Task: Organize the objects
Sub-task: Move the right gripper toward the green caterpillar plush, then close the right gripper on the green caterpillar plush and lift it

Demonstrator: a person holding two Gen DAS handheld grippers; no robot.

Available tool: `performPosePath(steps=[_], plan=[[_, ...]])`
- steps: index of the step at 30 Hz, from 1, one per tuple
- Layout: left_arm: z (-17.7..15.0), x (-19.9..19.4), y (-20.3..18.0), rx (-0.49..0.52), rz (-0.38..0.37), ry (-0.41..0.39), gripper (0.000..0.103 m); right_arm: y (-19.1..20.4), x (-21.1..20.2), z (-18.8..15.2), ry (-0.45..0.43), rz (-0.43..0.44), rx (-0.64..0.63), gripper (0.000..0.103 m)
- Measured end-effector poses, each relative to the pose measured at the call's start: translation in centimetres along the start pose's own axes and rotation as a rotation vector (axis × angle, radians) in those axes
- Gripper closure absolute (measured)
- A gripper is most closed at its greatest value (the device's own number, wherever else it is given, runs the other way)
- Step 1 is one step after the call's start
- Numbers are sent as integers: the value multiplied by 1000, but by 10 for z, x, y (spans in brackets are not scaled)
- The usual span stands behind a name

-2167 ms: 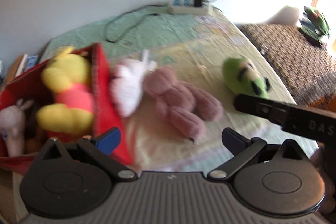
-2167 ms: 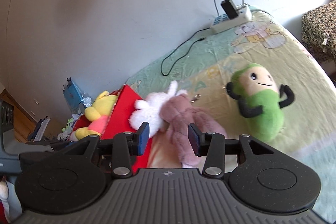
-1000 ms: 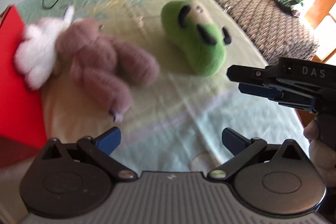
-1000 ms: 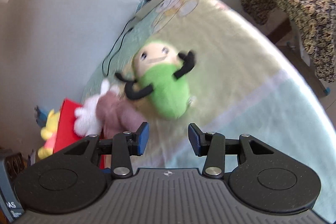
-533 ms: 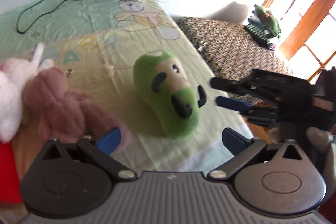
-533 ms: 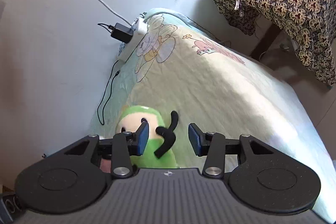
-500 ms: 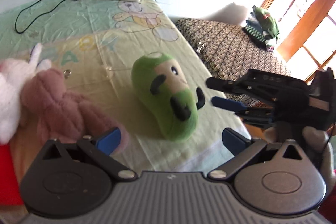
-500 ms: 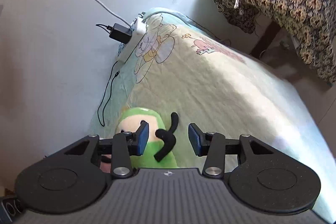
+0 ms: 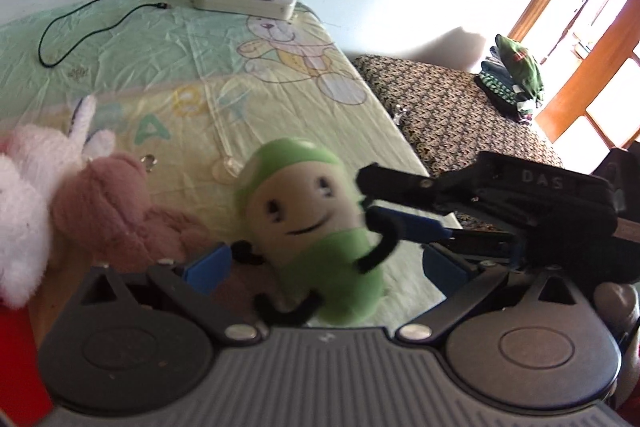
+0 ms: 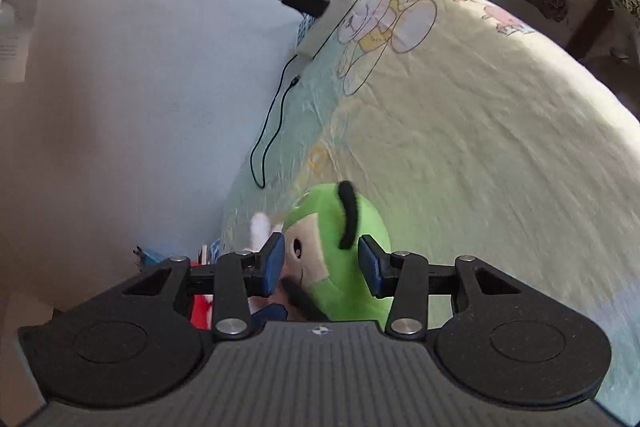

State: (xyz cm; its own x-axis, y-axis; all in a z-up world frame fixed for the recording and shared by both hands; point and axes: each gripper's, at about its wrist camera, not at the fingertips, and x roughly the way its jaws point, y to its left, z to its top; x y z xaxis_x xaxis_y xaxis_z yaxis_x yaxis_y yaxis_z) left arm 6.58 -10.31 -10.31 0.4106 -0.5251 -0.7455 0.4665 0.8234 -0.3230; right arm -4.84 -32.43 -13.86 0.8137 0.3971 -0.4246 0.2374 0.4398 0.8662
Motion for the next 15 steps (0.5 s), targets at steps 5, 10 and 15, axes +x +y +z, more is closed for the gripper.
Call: performPosePath(steps=[5,10,15], plan=[[2,12,11,-42,-61,7,2,-8,13,0,35,-45,-9,50],[4,26,1,27,-38,-13,6,-19,27,-5,74,-11,68,43],[3,31,9,26,-45,-6,8,-16,27,-9,85,3,62,48]])
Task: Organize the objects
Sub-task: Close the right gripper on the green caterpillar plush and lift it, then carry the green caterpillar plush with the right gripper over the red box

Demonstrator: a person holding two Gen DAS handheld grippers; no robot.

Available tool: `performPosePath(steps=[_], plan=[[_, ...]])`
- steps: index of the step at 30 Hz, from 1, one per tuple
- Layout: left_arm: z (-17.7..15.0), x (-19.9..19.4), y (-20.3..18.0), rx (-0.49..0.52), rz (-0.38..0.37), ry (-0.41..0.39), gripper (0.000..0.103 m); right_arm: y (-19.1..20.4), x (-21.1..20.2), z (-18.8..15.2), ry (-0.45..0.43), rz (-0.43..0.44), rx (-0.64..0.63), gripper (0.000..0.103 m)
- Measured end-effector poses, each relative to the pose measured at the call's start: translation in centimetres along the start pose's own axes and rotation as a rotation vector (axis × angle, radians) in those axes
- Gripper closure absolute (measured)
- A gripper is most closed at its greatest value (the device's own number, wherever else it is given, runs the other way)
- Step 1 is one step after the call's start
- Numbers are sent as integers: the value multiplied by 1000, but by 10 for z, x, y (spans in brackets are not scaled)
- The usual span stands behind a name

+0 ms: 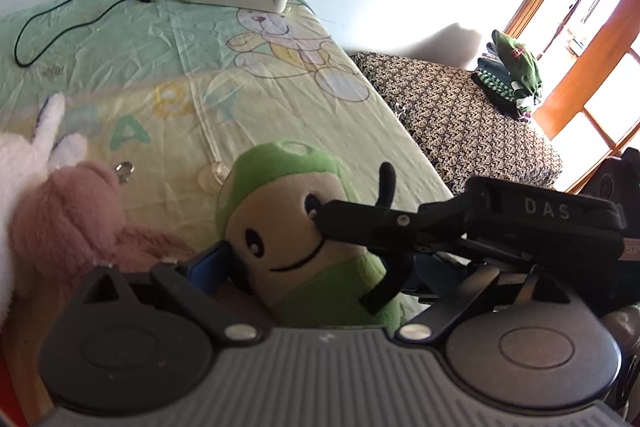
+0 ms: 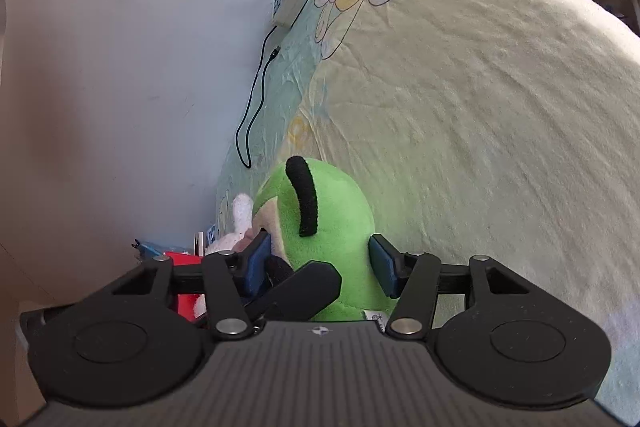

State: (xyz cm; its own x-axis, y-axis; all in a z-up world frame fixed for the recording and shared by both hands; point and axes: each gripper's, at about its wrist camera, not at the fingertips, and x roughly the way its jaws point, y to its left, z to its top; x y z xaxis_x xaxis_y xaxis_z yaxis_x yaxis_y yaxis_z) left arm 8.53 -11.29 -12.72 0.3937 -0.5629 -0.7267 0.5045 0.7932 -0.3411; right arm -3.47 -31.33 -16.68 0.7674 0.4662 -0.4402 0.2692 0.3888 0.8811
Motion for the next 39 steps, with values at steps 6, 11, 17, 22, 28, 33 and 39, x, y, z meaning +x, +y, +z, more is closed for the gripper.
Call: performPosePath(steps=[6,11,17,22,28,33,39], plan=[[-3,-9,-5,13,-33,10,9,4,-13,-7,-3,-2,0,49],[-12,-25,-14,30,-56,8,9,8,-28,-16,0,5,1,49],[-26,-48,-22,43,-57,7,9,15,-42,-34,23,13,3,49],[-39,-73,-23,41,-30,-11,8,25,-45,-50,68,36,-15,49],[-50,-114,-25,50,33,-80,8,49,-42,-62,134,102,-81,49],[-55,-146,-27,53,104,-149,8,71,-35,-68,181,175,-142,49],[-59,-185,-23,51,185,-221,8,97,-20,-81,230,263,-200,49]])
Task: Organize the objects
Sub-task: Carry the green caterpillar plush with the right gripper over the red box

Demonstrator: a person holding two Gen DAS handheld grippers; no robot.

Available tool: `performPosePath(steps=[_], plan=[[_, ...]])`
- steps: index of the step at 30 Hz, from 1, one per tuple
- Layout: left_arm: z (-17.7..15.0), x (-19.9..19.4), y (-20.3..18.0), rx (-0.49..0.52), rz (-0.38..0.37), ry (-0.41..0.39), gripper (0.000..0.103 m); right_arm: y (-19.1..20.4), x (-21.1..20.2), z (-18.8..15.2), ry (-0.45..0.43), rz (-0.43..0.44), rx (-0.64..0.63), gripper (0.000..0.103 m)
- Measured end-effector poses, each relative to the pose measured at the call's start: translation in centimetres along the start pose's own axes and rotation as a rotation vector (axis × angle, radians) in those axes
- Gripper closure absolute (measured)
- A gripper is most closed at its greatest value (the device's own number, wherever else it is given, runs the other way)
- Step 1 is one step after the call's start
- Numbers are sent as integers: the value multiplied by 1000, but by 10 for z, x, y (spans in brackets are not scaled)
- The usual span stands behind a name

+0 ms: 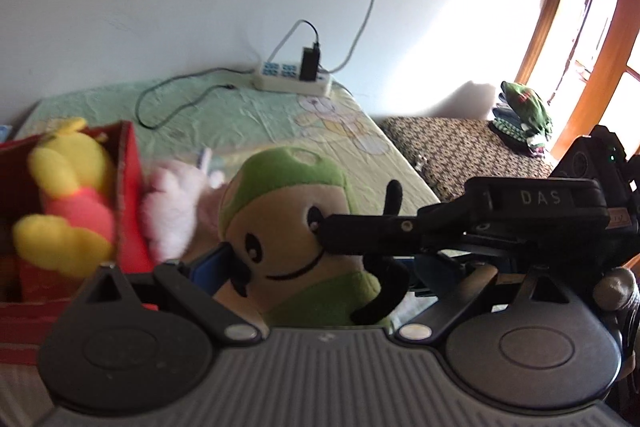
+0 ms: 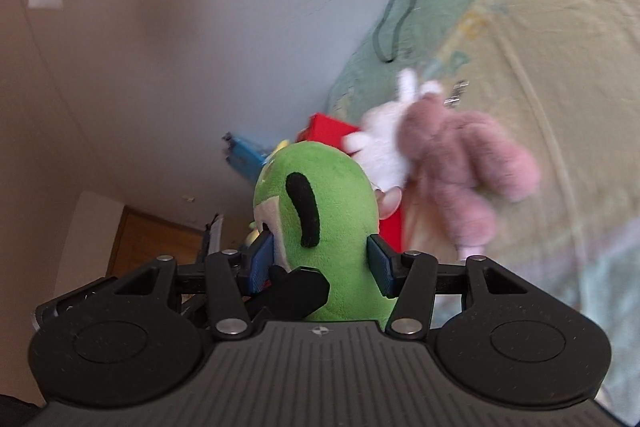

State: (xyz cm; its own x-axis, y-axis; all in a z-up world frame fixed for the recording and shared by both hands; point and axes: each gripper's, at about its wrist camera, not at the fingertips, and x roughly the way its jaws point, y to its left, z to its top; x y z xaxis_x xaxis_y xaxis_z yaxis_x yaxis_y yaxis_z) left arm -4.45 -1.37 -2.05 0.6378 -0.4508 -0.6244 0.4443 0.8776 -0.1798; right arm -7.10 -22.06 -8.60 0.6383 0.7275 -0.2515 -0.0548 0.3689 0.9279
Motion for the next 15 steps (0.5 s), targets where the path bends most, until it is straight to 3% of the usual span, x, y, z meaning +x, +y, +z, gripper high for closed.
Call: performPosePath(steps=[7,15], plan=[[9,-42,29,10,36,-96,7,39,27,-2,5,58,-77,49],[19,-86,103,2,46,-157,7,86,90,-17,-15,74,-129,49]])
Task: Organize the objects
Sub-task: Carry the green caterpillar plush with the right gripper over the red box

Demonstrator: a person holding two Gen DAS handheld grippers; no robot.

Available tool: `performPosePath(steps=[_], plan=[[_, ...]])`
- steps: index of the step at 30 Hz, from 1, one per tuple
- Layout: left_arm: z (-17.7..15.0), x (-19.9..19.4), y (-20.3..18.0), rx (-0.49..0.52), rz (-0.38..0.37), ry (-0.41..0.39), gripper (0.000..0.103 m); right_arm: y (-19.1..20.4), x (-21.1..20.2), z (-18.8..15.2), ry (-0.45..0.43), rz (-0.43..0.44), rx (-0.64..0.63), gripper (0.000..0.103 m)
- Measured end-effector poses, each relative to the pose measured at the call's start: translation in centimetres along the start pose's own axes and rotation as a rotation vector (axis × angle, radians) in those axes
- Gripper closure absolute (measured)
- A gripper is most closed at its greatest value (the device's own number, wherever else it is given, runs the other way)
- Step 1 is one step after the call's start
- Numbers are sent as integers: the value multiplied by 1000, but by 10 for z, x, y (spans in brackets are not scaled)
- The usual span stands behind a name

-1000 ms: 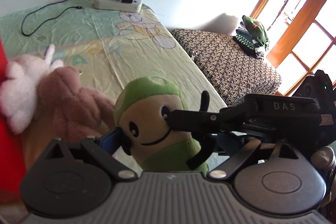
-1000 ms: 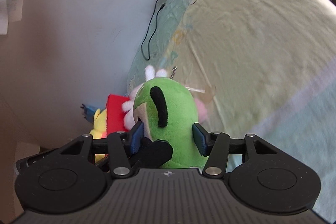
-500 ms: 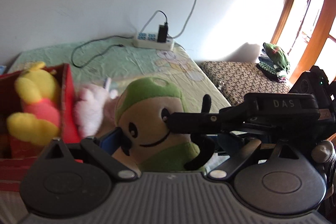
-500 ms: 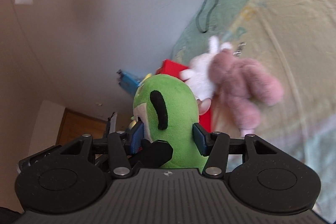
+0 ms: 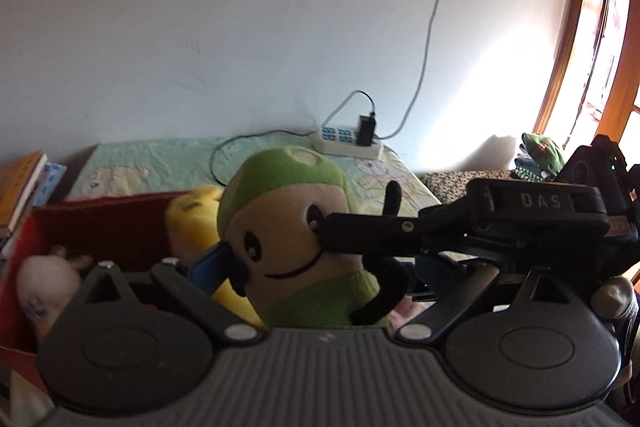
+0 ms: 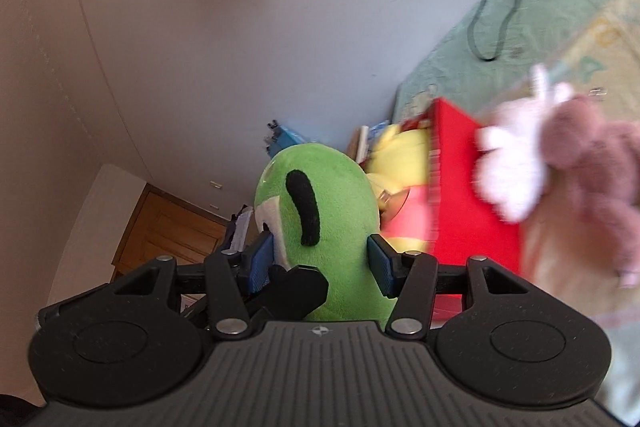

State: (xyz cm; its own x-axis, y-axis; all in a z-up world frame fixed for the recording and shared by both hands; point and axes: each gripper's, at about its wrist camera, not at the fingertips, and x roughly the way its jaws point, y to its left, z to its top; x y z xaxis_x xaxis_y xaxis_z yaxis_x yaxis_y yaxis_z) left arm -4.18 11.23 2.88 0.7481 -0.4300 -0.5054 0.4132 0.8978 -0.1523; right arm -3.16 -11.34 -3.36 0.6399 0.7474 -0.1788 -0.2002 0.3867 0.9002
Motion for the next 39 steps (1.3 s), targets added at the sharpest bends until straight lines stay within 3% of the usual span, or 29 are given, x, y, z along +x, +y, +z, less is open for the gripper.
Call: performPosePath(steps=[8,17,27,32,39], plan=[[11,-22,84,-22,-7,-15,6,38,73,-17,-4,-21,-39,49],[4,13,149,-81,-73,69,6,36,129,-24,-43,-162,-51,49],[-20,47,182,-108,-94,167,7,48,168,-37,-33,-390,-262,49],[-25,51,195,-107,-77,194,9,38,190,-35,6,-477,-223,49],[-29,49,194,-33,-51,211,12,25,195,-33,8,-473,-94,49]])
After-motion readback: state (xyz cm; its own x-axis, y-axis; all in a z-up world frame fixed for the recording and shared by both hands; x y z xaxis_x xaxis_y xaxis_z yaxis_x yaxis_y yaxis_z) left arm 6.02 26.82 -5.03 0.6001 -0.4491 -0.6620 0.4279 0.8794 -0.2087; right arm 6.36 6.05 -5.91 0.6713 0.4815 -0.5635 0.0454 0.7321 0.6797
